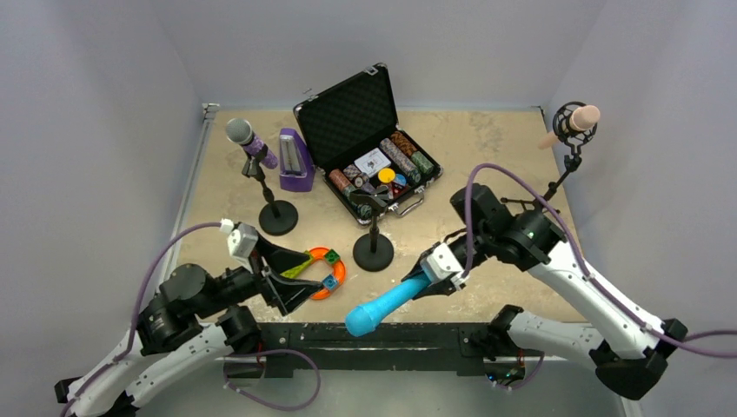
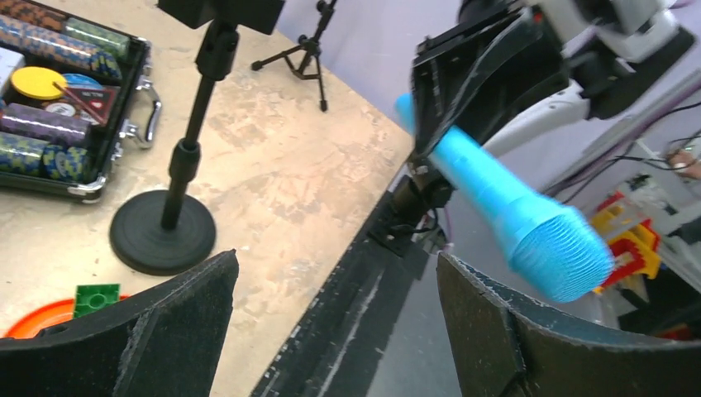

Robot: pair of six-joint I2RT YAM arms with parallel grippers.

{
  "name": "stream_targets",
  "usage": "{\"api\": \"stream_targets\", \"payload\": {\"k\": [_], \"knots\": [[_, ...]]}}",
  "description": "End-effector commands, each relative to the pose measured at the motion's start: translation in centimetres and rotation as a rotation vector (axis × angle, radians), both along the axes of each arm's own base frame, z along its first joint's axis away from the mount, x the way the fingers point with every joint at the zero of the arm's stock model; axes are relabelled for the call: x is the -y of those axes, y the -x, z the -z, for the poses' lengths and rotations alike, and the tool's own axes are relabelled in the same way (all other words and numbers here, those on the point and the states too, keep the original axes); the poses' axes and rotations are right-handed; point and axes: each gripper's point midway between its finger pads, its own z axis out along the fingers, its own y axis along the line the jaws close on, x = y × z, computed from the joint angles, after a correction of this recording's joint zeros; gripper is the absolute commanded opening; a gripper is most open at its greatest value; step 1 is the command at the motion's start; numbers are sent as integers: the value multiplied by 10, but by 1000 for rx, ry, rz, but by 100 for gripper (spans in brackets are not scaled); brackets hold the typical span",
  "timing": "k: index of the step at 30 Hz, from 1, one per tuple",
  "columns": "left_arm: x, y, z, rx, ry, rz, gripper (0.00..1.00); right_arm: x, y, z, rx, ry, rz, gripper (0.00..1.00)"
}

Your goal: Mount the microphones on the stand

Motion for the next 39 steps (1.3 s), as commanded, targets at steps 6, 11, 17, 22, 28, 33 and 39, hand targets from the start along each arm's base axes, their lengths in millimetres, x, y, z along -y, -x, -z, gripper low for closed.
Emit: {"api": "stream_targets", "payload": {"k": [6,11,17,22,28,33,39], "knots": [[14,-25,-31,283,64,-51,94,21,0,-47,-288,-218,138,0],[30,-20,-38,389,141,18,94,26,-8,-64,-406,-265,177,0],[54,-12,-38,427,202,130,93,24,-16,-81,-544,-224,221,0],[67,-12,-41,450,179,181,93,20,-22,-88,-637,-187,252,0],[77,-17,-45,501,197,181,93,16,-30,-84,-720,-158,279,0],[85,-23,-47,507,229,176,93,12,-36,-81,-761,-143,292,0],[90,-21,-46,536,236,198,93,9,-36,-80,-779,-137,274,0]]}}
